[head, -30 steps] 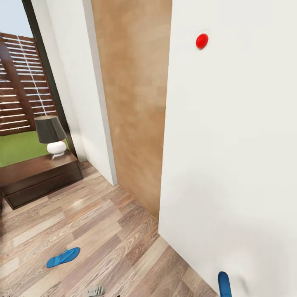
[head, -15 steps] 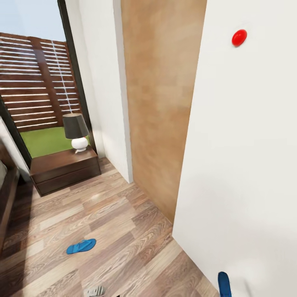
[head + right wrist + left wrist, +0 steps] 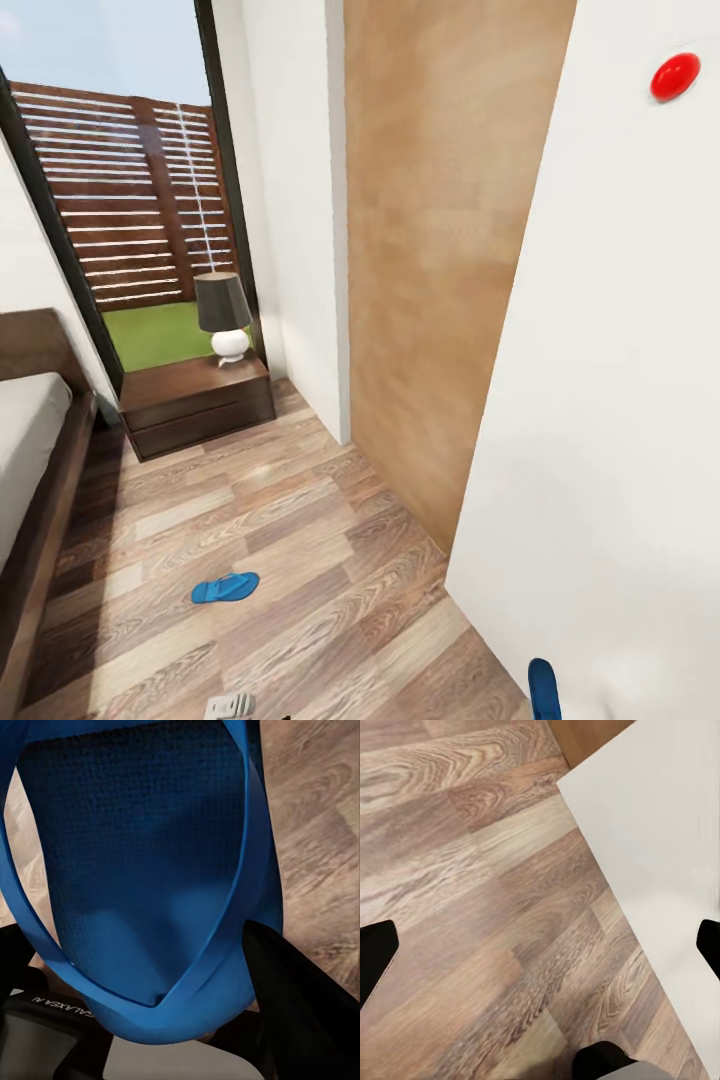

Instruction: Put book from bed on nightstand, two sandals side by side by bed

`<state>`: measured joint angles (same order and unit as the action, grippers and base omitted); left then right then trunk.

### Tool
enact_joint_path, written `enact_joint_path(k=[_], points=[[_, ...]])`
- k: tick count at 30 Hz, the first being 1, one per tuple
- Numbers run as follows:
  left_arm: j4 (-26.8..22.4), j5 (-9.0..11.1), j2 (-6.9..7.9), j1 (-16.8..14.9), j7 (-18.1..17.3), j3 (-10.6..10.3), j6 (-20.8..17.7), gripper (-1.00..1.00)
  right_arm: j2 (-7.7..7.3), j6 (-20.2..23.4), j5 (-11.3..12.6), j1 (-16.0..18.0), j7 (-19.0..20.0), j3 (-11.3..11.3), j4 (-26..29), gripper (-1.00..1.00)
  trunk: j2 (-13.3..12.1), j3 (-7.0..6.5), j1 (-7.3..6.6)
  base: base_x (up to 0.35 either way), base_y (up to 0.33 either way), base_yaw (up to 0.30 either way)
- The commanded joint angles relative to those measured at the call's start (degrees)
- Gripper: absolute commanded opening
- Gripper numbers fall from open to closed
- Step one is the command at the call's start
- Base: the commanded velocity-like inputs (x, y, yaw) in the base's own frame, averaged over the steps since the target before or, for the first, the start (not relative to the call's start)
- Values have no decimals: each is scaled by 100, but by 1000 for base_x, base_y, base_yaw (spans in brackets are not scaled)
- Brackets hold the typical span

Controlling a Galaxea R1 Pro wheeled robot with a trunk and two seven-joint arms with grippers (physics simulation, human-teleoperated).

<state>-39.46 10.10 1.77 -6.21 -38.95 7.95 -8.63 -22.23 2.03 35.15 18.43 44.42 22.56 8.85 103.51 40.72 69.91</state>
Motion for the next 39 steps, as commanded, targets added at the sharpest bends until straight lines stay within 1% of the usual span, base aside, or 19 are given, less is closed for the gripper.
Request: enact_joint_path(k=[1,10,23,28,34,39], points=[[-1,54,-1,-3,-25,11,-60,100,-3,25,62,3,6,37,3,-100,2,5,2,278,0,17],[-1,54,-1,-3,-25,13,-60,100,-3,25,62,3,12,37,3,-100,2,5,2,253,0,35],[-1,54,-1,-3,-25,14,-60,100,-1,25,60,3,5,37,3,-100,2,5,2,7,0,264],[-1,57,-1,-3,-25,20,-60,100,-1,25,57,3,5,37,3,-100,2,5,2,85,-77,41],[-1,62,-1,-3,-25,22,-60,100,-2,25,58,5,4,37,3,-100,2,5,2,214,-142,3],[-1,63,-1,-3,-25,22,-60,100,-1,25,54,3,5,37,3,-100,2,5,2,228,-37,50]])
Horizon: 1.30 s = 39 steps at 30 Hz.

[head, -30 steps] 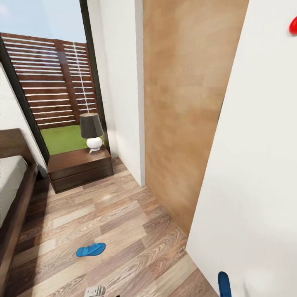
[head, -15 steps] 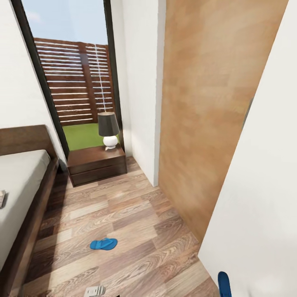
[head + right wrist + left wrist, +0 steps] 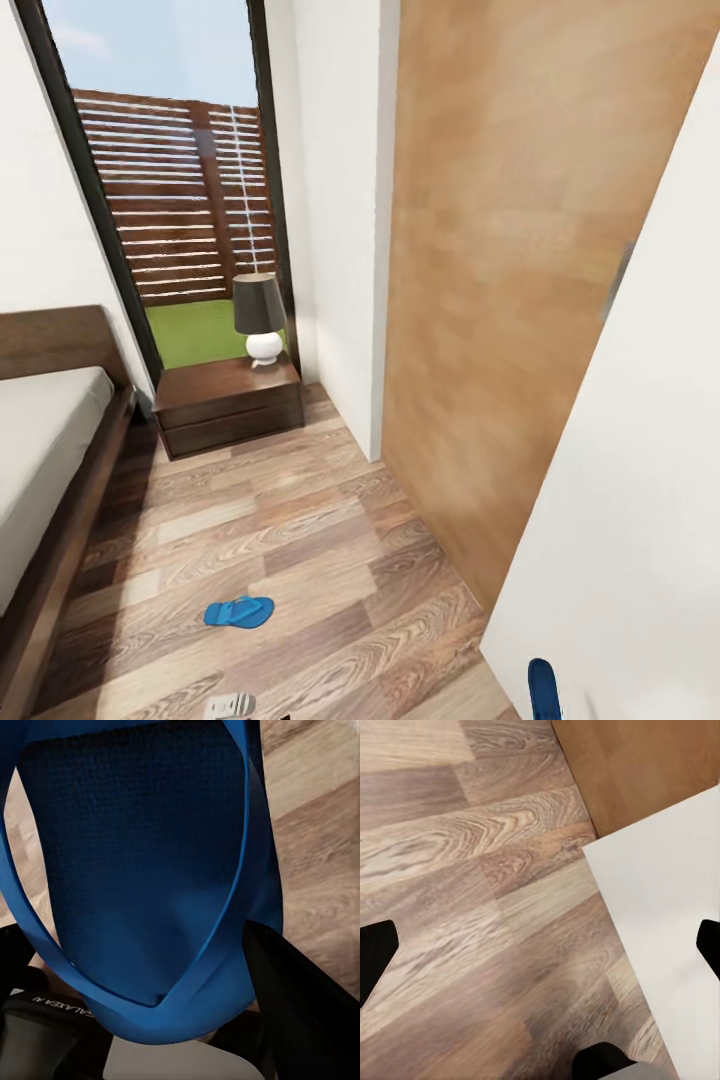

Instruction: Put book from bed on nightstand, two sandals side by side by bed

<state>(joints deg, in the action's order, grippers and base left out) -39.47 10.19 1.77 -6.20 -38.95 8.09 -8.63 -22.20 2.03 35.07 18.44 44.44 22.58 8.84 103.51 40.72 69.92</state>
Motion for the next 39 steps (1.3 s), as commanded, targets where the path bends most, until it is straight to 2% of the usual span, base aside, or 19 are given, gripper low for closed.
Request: enact_joint_path(k=[1,13,17,32,39], points=[[0,54,-1,-4,-26,11,-60,100,-4,25,65,2,2,36,4,-100,2,5,1,137,-7,206],[0,55,-1,-4,-26,9,-60,100,-6,25,64,2,3,36,4,-100,2,5,1,19,-1,271],[0,54,-1,-4,-25,2,-60,100,-4,25,65,2,10,36,4,-100,2,5,1,57,0,82],[0,54,-1,-4,-25,0,-60,100,-4,25,63,2,12,36,4,-100,2,5,1,304,0,5],[0,54,-1,-4,-25,7,-60,100,-5,25,62,2,12,36,4,-100,2,5,1,278,0,203]])
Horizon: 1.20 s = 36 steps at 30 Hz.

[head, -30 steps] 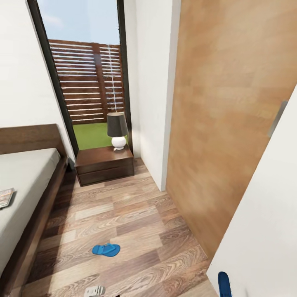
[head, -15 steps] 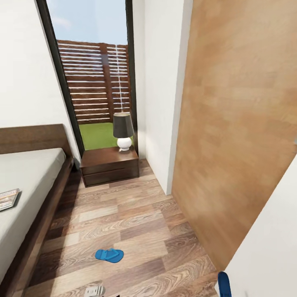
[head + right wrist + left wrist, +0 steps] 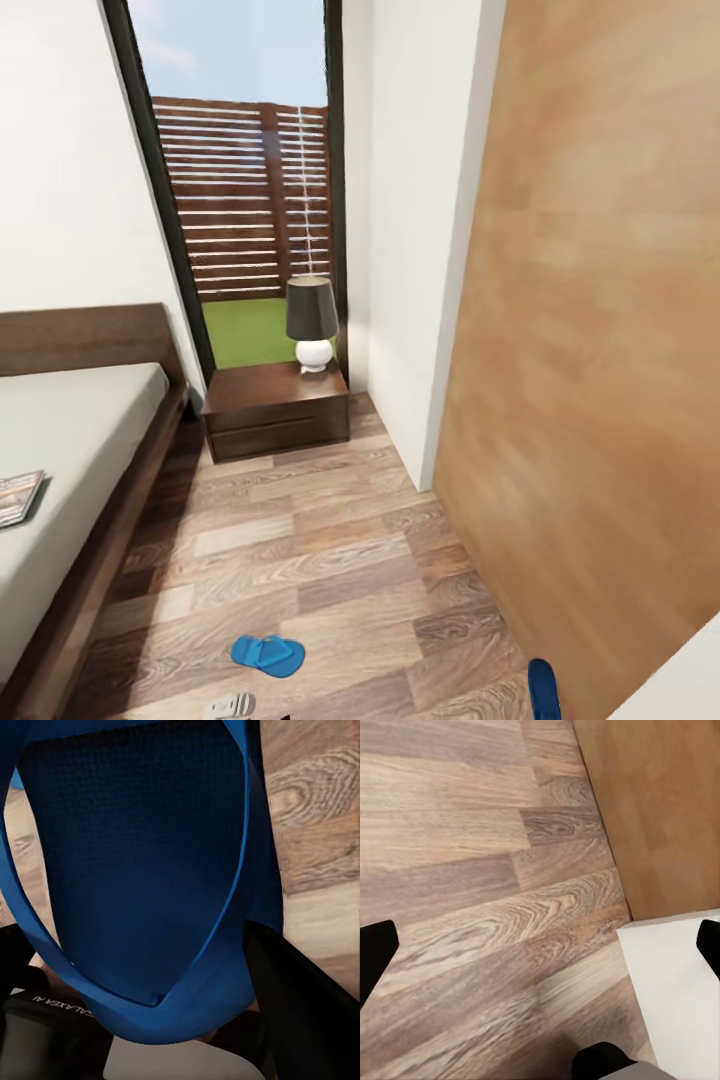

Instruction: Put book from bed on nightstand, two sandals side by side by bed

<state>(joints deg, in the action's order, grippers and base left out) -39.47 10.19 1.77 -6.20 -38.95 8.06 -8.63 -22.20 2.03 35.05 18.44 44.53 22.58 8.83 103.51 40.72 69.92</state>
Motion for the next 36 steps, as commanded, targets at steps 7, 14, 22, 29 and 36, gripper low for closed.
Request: enact_joint_path(k=[7,14,22,29,36], points=[[1,53,-1,-4,-25,4,-60,100,-5,25,63,2,-1,36,5,-100,2,5,1,27,0,285],[1,53,-1,-4,-25,2,-60,100,-5,25,63,2,-12,36,5,-100,2,5,1,5,-7,279],[1,53,-1,-4,-25,4,-60,100,-3,25,63,2,-16,36,5,-100,2,5,1,151,-139,41],[1,62,-1,-4,-25,15,-60,100,-4,25,63,2,-14,36,5,-100,2,5,1,222,-154,1],[1,62,0,-4,-25,20,-60,100,-3,25,63,2,-14,36,5,-100,2,5,1,224,-63,0]])
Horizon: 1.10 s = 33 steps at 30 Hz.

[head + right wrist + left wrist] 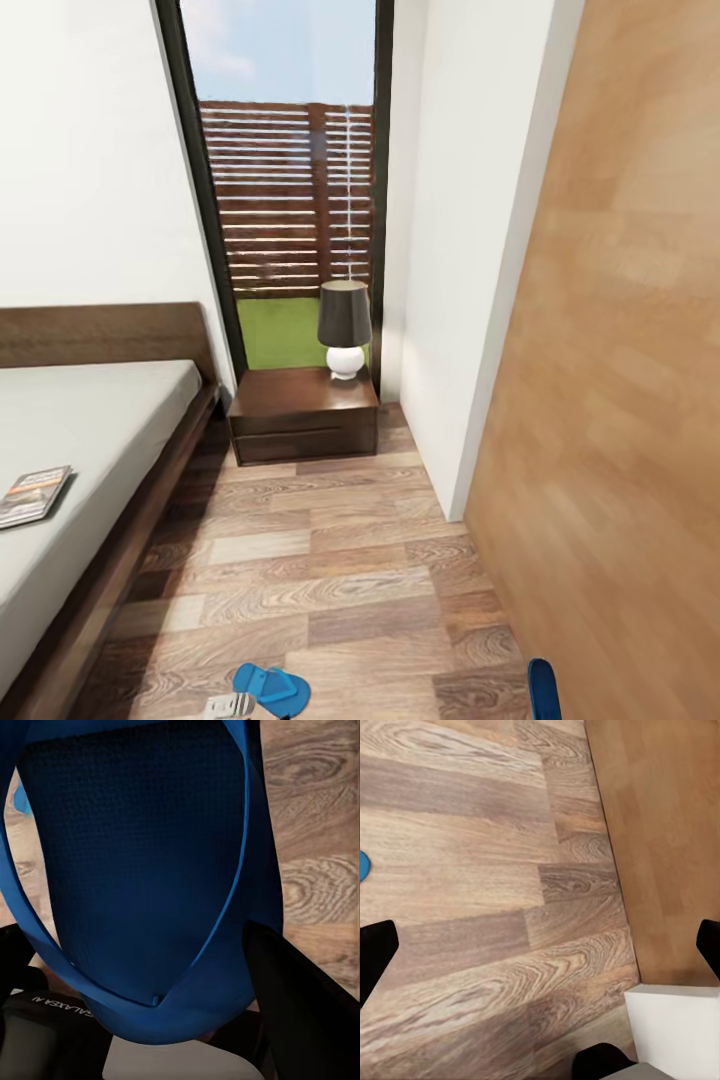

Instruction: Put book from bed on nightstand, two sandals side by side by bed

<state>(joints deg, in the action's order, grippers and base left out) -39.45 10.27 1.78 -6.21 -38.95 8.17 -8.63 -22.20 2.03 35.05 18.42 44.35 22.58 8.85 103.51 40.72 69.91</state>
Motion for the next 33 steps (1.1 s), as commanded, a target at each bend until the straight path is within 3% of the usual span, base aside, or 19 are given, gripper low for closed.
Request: enact_joint_path(k=[1,9,19,33], points=[[-1,54,-1,-3,-25,9,-60,100,-4,25,63,3,4,36,3,-100,2,5,2,193,-8,0],[-1,54,-2,-3,-25,2,-60,100,-5,25,63,3,4,36,3,-100,2,5,2,74,-2,0],[-1,54,-2,-3,-25,1,-60,100,-5,25,63,3,4,36,3,-100,2,5,2,261,0,8],[-1,54,-2,-3,-25,-4,-60,100,-5,25,63,3,3,36,3,-100,2,5,2,50,0,256]])
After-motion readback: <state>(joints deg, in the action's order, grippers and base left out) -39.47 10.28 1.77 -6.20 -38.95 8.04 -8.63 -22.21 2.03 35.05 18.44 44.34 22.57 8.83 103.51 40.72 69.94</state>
